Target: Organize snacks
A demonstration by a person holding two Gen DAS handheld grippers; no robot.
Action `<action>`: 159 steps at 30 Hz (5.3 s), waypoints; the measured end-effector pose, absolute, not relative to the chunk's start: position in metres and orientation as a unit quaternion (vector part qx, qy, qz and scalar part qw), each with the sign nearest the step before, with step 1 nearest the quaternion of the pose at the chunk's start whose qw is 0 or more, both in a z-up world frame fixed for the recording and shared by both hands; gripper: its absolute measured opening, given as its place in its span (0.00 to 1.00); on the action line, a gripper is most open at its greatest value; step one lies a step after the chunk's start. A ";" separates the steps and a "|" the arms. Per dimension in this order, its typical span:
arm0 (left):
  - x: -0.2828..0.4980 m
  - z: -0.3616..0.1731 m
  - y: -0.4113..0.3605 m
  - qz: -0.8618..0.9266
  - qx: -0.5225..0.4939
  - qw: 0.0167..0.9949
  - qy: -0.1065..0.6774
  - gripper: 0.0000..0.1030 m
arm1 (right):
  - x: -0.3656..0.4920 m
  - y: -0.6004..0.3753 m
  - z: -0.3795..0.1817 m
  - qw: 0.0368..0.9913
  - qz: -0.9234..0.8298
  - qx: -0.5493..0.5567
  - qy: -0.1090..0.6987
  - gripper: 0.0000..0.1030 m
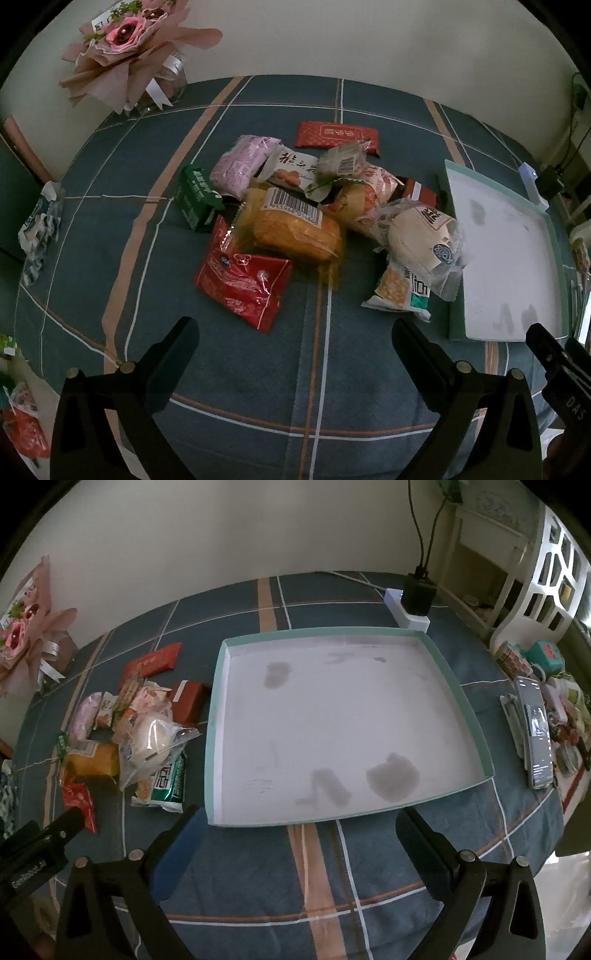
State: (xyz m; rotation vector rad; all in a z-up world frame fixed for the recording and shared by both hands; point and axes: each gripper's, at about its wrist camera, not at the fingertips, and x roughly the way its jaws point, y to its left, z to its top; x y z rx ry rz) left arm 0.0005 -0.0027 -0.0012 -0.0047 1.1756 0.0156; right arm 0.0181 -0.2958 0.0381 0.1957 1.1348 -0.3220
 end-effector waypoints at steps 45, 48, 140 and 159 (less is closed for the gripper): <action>0.001 -0.001 -0.002 0.007 -0.003 0.833 0.554 1.00 | 0.019 -0.291 0.038 0.825 -0.151 0.091 0.536 1.00; 0.001 -0.002 -0.003 0.008 -0.003 0.832 0.554 1.00 | 0.018 -0.292 0.038 0.825 -0.151 0.091 0.536 1.00; 0.115 -0.042 0.030 0.088 -0.131 0.769 0.619 0.61 | 0.137 -0.220 -0.015 0.807 -0.029 0.107 0.580 0.82; 0.104 -0.030 0.033 0.068 -0.151 0.772 0.613 0.40 | 0.132 -0.228 -0.006 0.802 -0.026 0.107 0.587 0.76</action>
